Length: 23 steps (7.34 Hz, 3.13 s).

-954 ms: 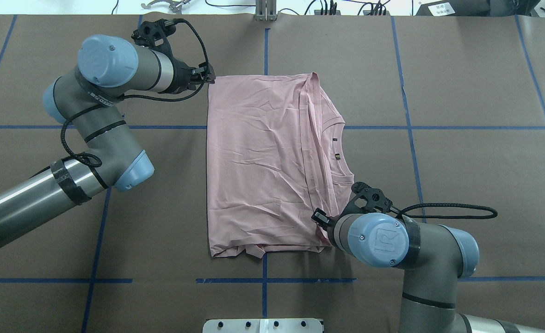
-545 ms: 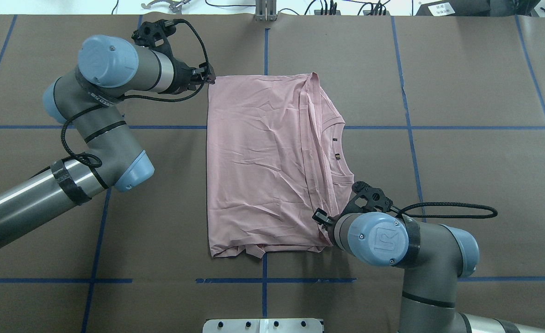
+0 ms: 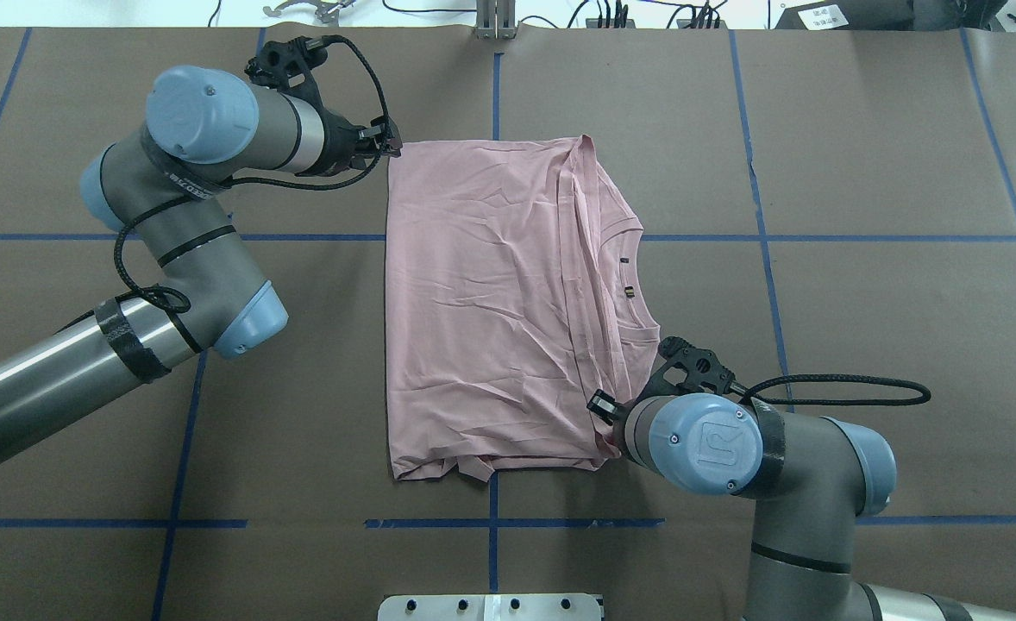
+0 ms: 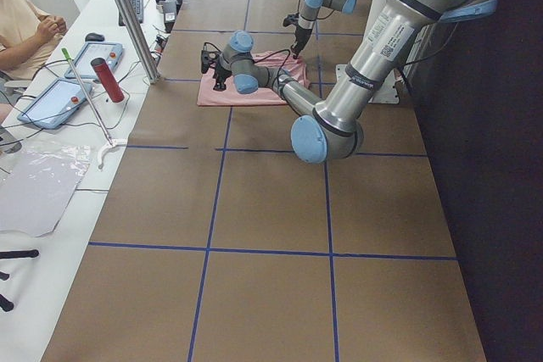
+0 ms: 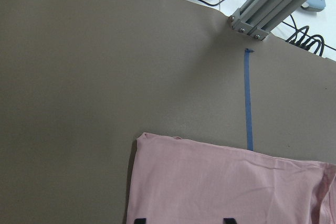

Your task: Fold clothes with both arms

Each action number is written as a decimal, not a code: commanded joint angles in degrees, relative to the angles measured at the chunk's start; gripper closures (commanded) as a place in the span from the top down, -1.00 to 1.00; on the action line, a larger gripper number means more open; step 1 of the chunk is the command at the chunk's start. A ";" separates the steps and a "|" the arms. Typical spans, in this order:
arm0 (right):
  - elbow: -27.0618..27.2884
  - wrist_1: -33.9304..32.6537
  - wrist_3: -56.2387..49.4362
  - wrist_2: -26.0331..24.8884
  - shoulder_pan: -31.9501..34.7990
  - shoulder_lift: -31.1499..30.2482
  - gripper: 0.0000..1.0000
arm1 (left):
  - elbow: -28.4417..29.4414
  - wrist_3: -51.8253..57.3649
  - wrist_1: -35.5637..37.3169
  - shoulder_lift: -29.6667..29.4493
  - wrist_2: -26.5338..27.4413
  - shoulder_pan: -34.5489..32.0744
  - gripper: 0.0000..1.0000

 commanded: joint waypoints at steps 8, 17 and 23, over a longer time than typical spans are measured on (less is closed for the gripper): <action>-2.21 -1.04 -0.42 -0.29 0.66 1.59 -0.07 | 0.00 -0.09 0.63 0.09 0.00 0.09 0.16; -2.65 -3.59 -0.42 0.33 0.83 2.29 0.03 | -0.09 -0.09 0.89 0.00 0.00 0.44 0.16; -2.74 -3.68 -0.34 0.33 0.57 2.29 -1.00 | -0.09 -1.41 0.89 0.00 0.00 0.62 0.16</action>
